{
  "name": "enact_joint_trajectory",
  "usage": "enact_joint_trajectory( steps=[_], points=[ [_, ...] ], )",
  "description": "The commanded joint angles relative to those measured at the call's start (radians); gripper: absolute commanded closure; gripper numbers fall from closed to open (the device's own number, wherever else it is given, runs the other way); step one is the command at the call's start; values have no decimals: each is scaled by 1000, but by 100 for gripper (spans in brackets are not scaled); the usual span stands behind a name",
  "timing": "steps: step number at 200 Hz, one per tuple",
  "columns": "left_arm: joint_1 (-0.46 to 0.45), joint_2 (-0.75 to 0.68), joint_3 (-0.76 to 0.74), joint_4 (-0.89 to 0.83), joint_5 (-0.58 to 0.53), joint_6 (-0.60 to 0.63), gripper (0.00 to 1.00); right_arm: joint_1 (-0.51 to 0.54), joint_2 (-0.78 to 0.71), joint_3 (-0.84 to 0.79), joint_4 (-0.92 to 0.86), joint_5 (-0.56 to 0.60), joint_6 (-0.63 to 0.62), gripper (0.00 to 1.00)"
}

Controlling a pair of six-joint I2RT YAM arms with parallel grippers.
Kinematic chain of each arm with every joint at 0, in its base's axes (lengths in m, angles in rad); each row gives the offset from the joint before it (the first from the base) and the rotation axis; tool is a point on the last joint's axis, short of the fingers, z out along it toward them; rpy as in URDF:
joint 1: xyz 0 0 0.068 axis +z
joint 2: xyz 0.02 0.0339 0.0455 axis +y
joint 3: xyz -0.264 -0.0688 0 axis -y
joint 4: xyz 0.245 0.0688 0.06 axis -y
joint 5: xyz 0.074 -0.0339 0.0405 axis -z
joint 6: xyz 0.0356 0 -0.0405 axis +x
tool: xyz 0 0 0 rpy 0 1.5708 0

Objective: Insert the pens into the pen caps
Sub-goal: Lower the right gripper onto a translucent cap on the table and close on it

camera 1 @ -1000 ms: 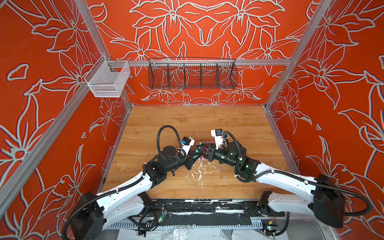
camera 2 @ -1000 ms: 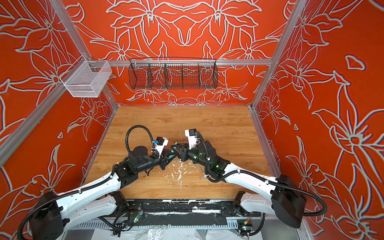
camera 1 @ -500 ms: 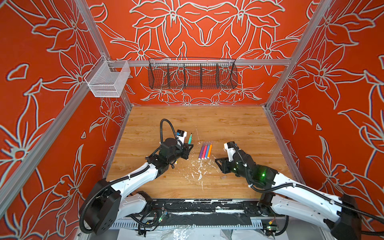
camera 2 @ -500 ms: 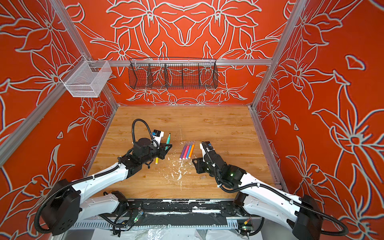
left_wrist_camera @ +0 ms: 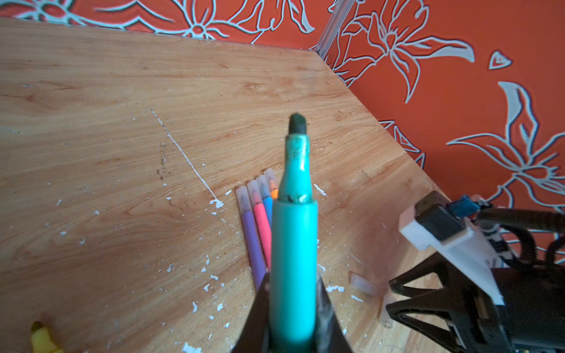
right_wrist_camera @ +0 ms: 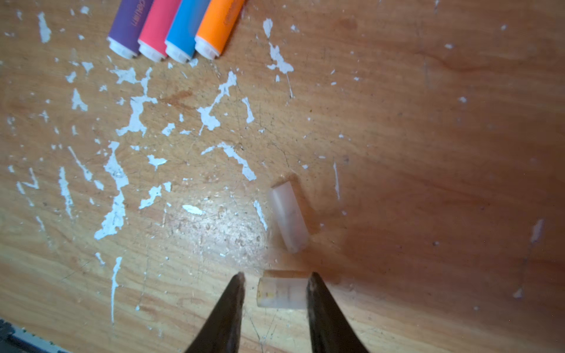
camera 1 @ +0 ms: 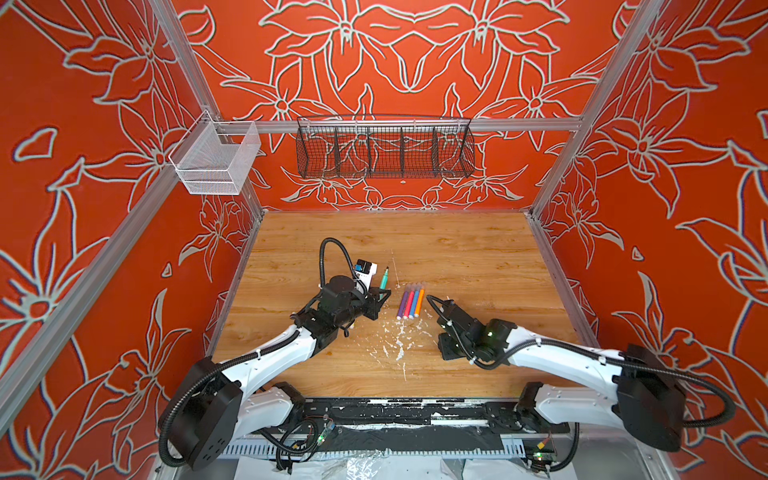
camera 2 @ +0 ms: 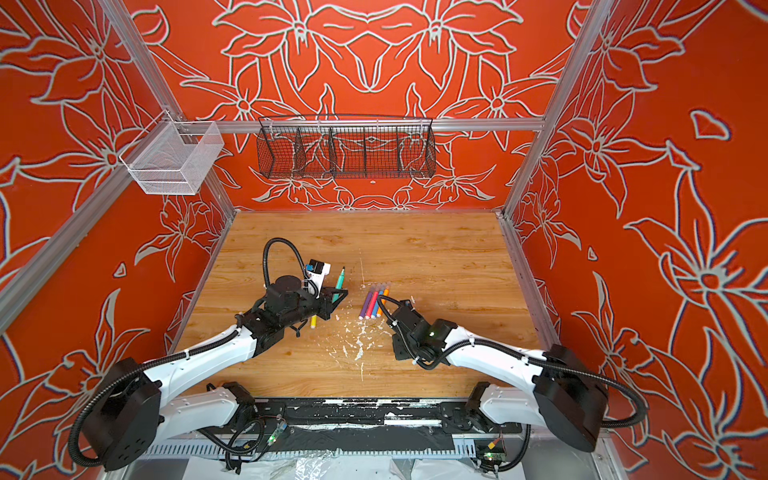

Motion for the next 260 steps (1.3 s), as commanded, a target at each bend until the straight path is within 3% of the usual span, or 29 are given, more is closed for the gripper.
enact_joint_trajectory(
  steps=[1,78,112,180,230,260],
  points=[
    [0,-1,-3,36,47,26,100,4,62,61,-59,64,-31,61],
    [0,-74,-35,6,31,28,100,3,256,171,-97,127,-81,58],
    [0,-152,-57,-15,17,25,100,1,319,196,-104,128,-90,67],
    [0,-288,-94,-68,-18,20,100,-5,322,176,-77,85,-76,80],
    [0,-334,-101,-83,-15,23,100,-8,322,152,-58,74,-56,77],
    [0,-340,-100,-88,-6,23,100,-9,312,128,-33,53,-43,82]
  ],
)
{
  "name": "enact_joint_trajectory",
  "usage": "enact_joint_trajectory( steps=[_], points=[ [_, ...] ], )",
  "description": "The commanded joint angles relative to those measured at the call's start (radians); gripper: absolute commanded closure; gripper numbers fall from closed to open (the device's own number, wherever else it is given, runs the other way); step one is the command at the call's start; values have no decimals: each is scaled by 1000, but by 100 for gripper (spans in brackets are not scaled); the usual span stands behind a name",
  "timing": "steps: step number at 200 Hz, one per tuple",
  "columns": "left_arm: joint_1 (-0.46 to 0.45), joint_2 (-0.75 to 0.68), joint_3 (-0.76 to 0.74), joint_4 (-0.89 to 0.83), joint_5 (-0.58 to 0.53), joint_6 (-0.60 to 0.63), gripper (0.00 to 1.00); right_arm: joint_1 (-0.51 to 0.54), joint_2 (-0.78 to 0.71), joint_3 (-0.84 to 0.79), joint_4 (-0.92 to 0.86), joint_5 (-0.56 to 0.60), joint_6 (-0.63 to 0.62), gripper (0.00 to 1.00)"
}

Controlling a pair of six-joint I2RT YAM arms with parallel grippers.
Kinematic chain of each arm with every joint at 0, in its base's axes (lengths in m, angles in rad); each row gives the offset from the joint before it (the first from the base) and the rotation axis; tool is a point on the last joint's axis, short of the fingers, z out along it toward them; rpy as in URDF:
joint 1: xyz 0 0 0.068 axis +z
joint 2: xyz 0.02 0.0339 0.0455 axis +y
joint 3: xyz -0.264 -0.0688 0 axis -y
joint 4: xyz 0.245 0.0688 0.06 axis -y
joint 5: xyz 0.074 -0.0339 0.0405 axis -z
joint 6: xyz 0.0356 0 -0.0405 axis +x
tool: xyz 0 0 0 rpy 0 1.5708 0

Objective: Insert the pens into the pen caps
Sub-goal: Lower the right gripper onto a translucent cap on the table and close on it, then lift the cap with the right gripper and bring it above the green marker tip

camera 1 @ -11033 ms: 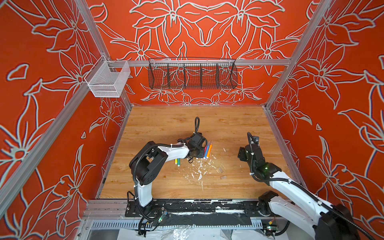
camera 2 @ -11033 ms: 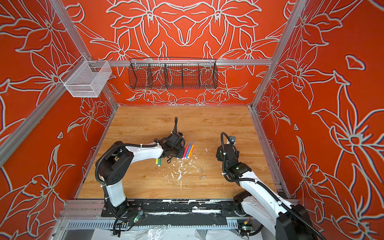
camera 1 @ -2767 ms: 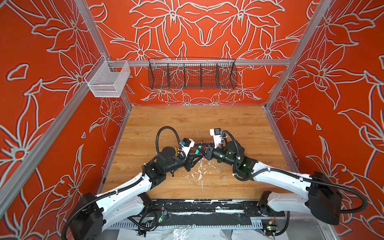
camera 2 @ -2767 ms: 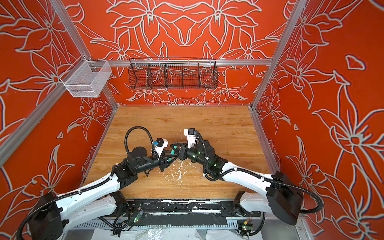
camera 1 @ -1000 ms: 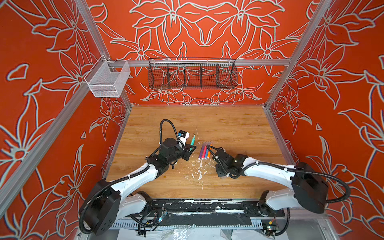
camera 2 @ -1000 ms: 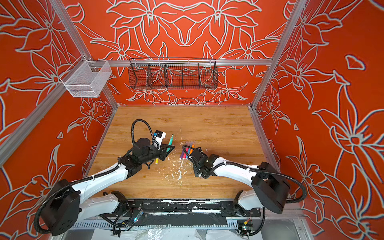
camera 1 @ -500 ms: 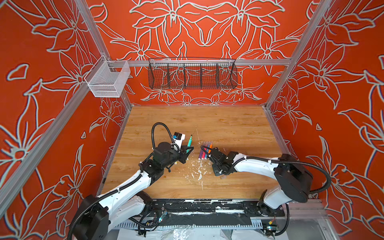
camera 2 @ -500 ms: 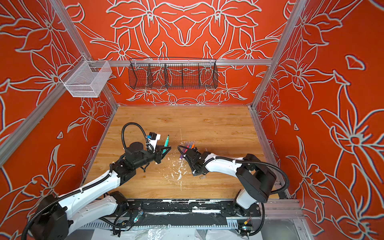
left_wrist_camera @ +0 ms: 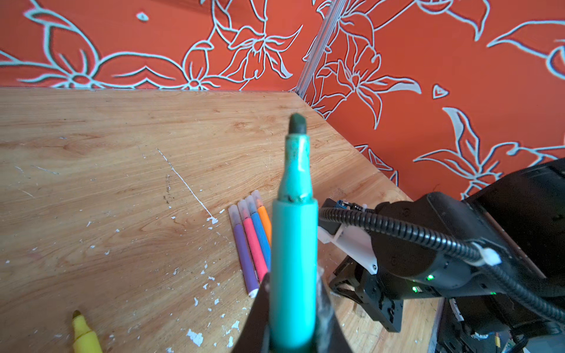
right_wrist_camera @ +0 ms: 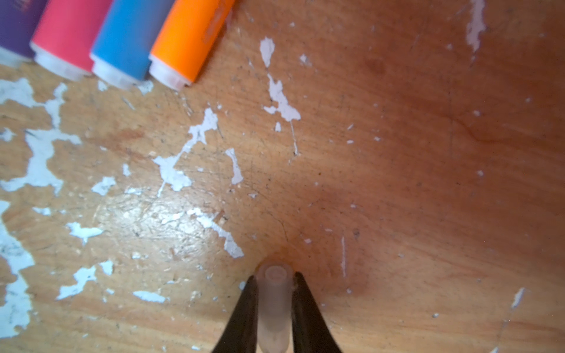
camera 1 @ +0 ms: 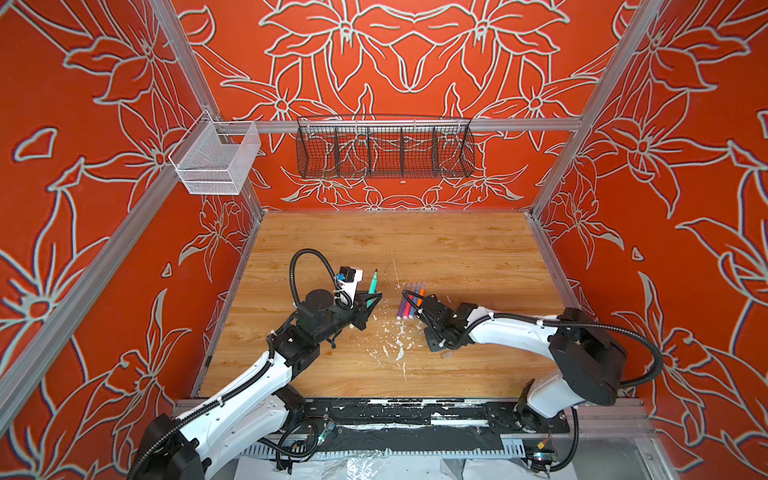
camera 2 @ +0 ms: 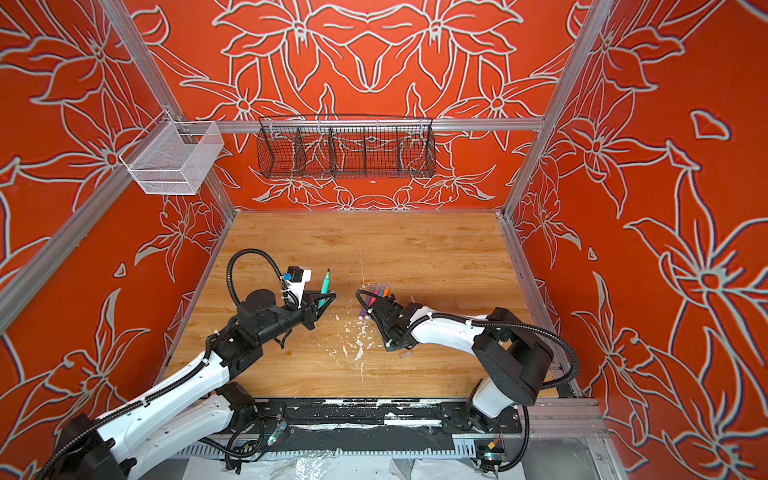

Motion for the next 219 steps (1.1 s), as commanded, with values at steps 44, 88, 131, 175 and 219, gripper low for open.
enact_joint_trajectory(
  steps=[44,88,131,175,219],
  points=[
    [0,-18,-8,11,29,7,100,-7,-48,-67,45,-36,52,86],
    [-1,-21,-38,68,53,-23,100,-16,-143,-75,121,-40,82,90],
    [-25,-35,-65,145,67,-33,100,-29,-327,-93,240,6,104,95],
    [-119,-89,-86,141,4,29,100,-31,-542,-149,446,38,117,99],
    [-183,-120,-93,152,-21,70,100,-31,-672,-200,663,36,120,100]
  ],
)
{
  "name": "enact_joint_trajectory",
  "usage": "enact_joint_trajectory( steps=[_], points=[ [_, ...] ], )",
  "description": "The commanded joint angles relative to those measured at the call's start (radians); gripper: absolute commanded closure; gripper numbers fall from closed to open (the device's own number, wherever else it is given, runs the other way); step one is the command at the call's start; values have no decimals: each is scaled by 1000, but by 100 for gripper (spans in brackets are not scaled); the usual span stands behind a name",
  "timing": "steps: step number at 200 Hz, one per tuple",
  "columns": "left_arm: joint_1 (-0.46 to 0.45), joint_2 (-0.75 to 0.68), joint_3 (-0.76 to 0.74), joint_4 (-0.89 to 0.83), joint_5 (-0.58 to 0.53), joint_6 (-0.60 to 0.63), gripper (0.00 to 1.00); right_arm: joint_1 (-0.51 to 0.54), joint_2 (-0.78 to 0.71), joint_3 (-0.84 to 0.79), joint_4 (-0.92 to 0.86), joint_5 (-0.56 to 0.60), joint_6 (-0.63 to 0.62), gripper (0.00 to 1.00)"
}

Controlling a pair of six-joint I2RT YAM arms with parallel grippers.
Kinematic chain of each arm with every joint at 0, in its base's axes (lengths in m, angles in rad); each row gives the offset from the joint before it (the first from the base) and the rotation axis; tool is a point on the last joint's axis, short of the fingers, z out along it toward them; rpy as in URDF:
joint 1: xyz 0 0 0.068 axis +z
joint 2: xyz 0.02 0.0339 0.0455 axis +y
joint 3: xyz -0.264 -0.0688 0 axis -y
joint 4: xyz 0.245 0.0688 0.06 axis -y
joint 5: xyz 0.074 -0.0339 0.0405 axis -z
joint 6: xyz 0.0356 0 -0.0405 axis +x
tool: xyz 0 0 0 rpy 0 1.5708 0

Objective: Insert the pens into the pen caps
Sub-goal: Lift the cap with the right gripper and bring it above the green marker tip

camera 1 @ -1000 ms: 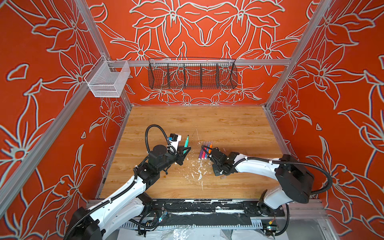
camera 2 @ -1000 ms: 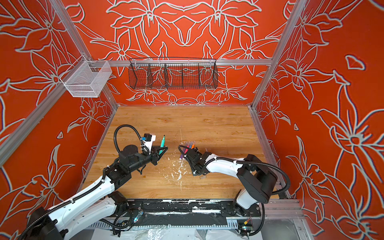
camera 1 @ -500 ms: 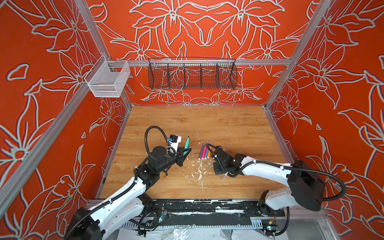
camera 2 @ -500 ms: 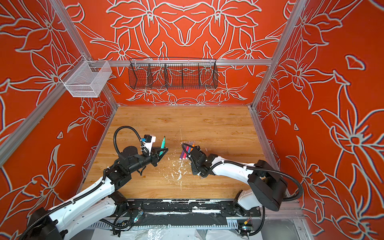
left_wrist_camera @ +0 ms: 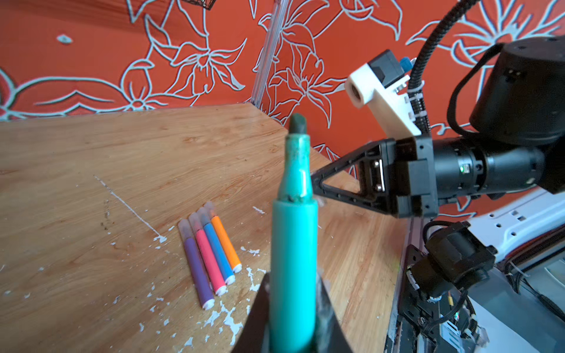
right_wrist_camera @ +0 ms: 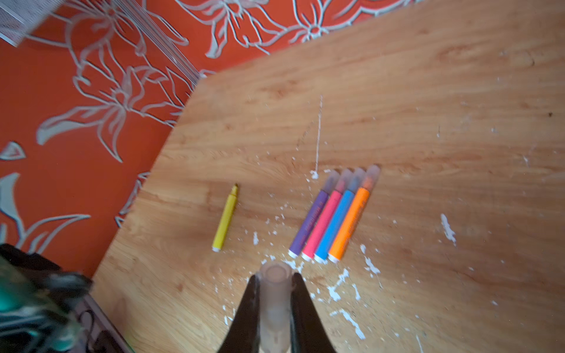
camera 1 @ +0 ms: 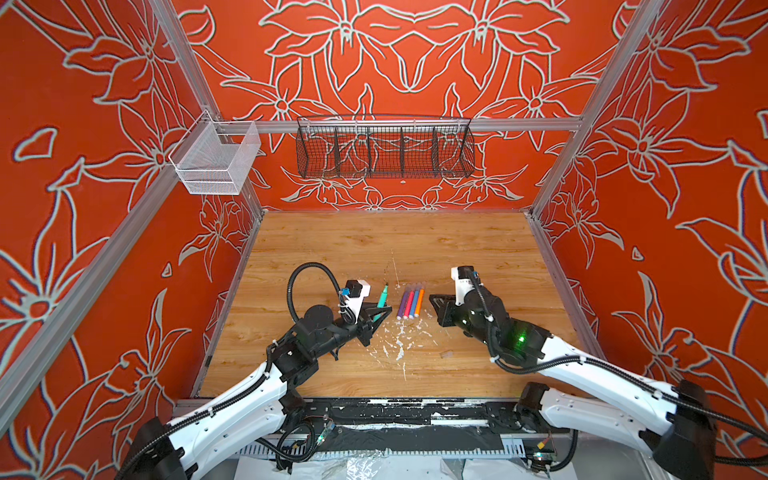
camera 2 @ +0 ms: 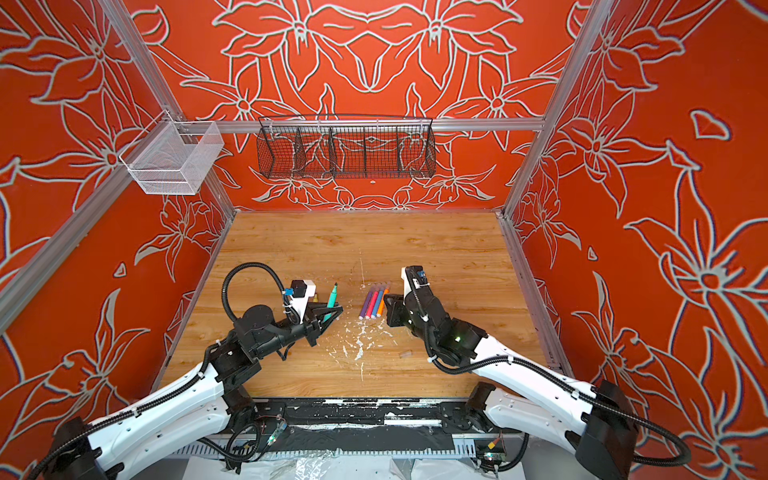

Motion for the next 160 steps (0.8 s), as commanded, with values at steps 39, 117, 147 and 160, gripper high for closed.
enact_joint_trajectory(
  steps=[39,117,147,160],
  points=[
    [-68,3,-10,66,-45,29,100,-5,-107,-71,365,2,29,100],
    [-139,125,26,214,-18,-82,100,-4,-77,-125,705,-147,-7,100],
    [-147,154,36,242,4,-101,100,-4,-35,-127,799,-223,-13,100],
    [-147,158,43,243,7,-106,100,-1,-14,-132,839,-242,-9,100]
  ],
)
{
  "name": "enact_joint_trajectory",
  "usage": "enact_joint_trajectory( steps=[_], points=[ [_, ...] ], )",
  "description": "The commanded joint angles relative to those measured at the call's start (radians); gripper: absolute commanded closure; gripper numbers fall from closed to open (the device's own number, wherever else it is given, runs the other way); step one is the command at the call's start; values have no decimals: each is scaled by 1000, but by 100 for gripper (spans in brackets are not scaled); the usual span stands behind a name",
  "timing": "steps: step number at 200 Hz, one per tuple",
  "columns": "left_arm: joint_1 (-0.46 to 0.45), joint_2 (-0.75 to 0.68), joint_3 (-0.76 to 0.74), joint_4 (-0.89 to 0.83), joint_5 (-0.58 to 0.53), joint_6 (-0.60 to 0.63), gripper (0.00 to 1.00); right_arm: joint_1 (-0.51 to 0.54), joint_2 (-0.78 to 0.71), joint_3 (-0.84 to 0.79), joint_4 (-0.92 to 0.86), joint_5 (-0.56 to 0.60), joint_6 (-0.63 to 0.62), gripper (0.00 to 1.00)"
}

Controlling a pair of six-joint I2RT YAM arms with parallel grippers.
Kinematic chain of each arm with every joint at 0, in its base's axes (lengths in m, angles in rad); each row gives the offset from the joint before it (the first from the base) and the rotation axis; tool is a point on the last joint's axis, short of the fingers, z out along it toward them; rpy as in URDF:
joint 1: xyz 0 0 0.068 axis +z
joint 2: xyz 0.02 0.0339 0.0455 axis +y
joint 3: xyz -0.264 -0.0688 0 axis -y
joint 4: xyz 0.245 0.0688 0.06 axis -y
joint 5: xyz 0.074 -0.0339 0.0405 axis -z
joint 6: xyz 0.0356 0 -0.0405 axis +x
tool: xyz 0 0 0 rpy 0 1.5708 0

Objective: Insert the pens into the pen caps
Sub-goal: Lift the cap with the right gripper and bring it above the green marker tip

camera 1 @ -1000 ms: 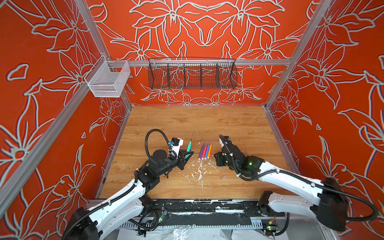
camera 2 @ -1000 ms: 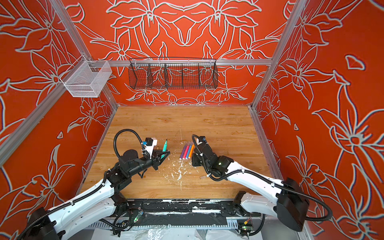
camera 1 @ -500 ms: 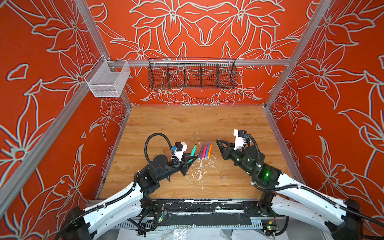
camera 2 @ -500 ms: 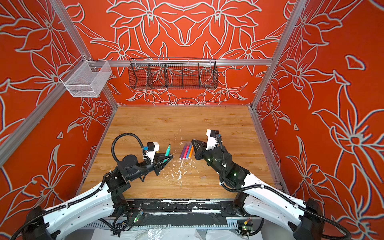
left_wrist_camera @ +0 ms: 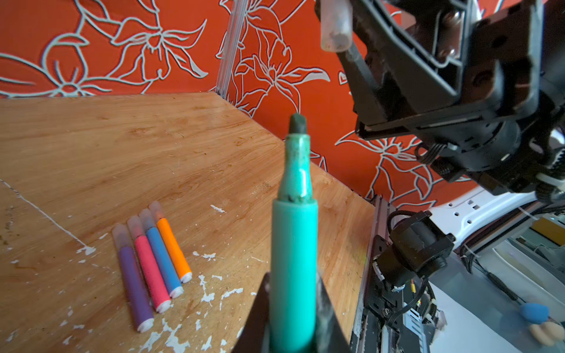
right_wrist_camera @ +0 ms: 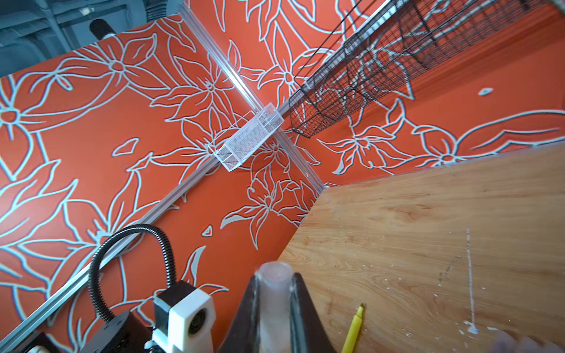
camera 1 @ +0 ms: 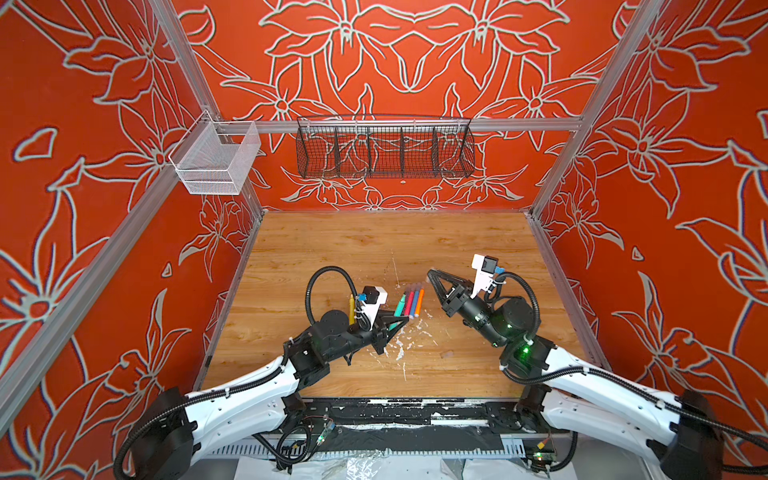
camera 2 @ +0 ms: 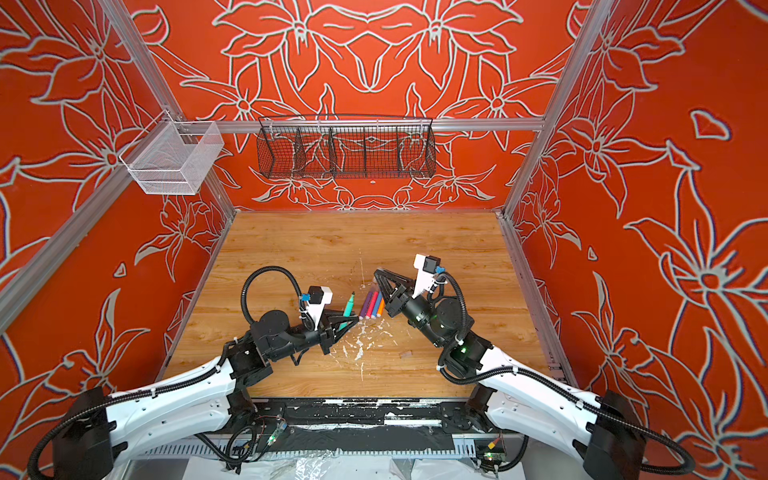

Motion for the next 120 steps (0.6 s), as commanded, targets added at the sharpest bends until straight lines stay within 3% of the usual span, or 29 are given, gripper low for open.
enact_joint_trajectory(
  steps=[1,120],
  points=[
    [-8,6,44,76,25,-25,100,-3,26,-8,139,-79,-4,100],
    [-8,33,52,99,53,-44,100,-2,119,-5,219,-172,6,100]
  ],
)
